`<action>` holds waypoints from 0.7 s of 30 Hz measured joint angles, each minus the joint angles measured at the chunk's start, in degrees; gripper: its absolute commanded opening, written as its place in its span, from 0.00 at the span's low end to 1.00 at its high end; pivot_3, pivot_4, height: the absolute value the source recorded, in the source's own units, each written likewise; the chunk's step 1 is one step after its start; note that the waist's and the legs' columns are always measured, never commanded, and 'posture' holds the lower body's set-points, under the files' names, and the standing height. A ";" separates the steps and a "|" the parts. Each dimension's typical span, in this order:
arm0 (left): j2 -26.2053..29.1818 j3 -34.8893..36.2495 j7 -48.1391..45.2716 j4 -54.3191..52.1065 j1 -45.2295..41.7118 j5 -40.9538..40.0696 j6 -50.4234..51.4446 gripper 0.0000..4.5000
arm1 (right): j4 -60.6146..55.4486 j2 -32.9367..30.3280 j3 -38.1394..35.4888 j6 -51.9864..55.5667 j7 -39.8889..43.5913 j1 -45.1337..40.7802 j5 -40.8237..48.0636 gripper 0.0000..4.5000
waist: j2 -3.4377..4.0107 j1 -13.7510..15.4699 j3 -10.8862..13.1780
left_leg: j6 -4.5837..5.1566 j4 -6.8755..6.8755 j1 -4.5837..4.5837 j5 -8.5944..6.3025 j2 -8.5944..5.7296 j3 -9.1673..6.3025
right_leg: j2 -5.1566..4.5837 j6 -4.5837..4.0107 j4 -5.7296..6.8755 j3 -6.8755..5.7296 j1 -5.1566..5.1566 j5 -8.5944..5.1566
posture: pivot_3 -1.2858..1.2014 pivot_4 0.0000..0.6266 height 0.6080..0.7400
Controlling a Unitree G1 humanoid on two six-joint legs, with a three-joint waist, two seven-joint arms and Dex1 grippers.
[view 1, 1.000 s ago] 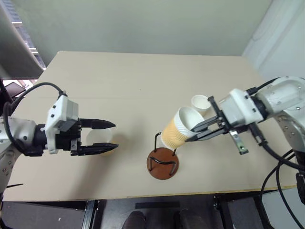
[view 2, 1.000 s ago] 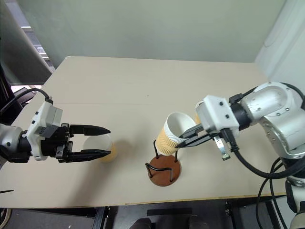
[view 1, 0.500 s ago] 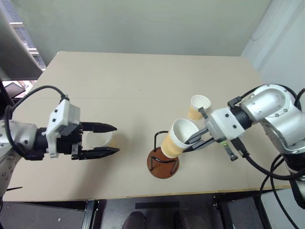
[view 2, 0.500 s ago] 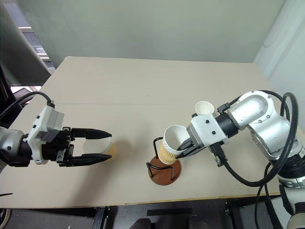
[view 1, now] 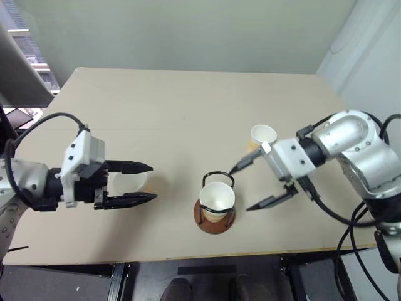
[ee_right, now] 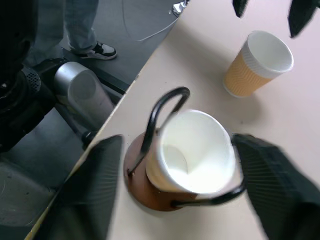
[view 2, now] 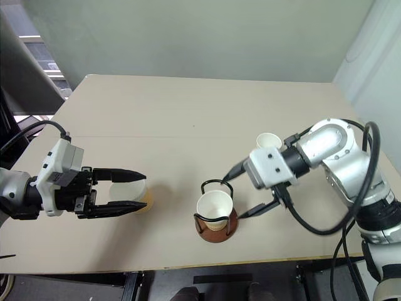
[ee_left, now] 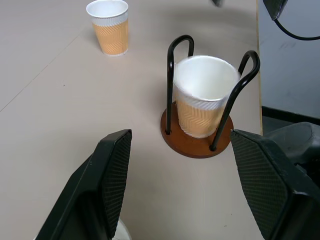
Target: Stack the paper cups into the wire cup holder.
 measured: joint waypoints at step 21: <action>0.06 1.35 1.51 -1.85 1.66 -1.61 1.06 0.75 | 60.09 9.95 2.54 -28.39 -10.97 -13.22 -27.06 0.91 | 0.05 0.03 0.03 | -0.18 -0.15 -0.05 0.02 0.21 0.01 | 0.01 -0.22 0.52 -0.01 -0.31 0.03 | 0.52 0.24 1.00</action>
